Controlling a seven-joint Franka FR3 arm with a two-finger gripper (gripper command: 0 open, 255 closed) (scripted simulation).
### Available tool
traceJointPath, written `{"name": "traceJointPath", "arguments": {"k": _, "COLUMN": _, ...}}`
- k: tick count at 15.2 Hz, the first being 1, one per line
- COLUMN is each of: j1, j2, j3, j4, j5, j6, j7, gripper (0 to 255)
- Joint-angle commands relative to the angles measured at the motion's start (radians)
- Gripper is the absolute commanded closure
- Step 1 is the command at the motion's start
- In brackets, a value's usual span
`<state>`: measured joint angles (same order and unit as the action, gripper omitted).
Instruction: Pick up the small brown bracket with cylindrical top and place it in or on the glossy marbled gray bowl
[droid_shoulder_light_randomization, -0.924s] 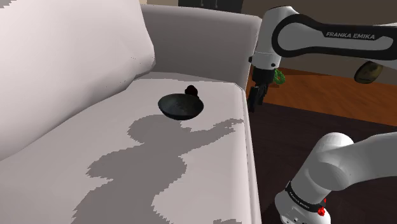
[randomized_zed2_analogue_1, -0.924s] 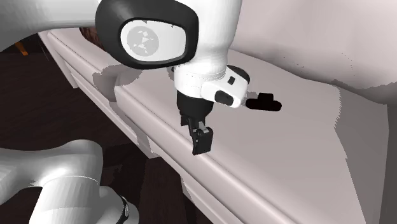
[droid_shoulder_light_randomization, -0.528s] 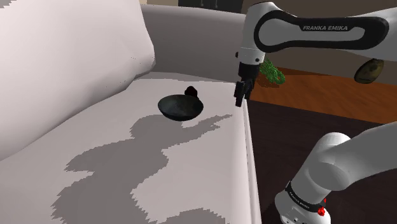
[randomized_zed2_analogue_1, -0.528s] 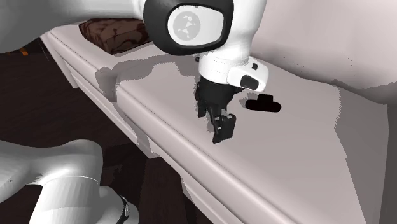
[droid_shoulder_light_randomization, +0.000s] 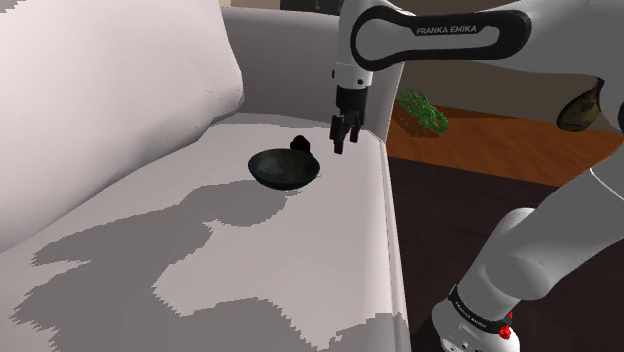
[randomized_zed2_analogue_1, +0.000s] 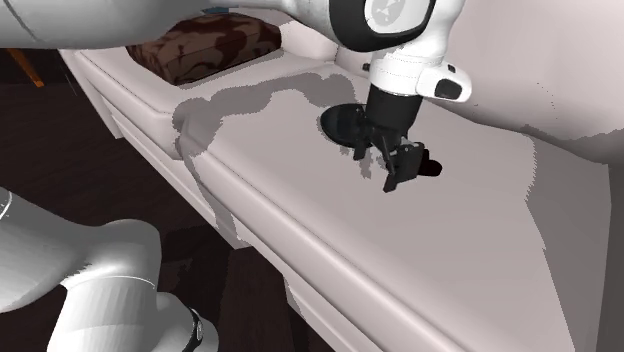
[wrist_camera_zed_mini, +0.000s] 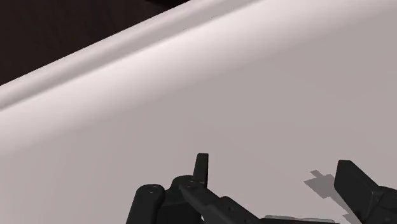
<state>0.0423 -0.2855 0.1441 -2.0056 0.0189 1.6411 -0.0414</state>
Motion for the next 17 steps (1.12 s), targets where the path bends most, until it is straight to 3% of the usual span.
{"name": "traceJointPath", "arguments": {"k": 1, "j1": 0.003, "j2": 0.08, "j3": 0.014, "j4": 0.086, "j5": -0.018, "j6": -0.002, "j7": 0.01, "gripper": 0}}
{"name": "traceJointPath", "arguments": {"k": 10, "j1": 0.049, "j2": 0.443, "j3": 0.07, "j4": 0.542, "j5": -0.128, "j6": -0.089, "j7": 0.063, "gripper": 0}}
{"name": "traceJointPath", "arguments": {"k": 17, "j1": 0.042, "j2": 0.42, "j3": 0.065, "j4": 0.417, "j5": -0.123, "j6": 0.013, "j7": 0.062, "gripper": 0}}
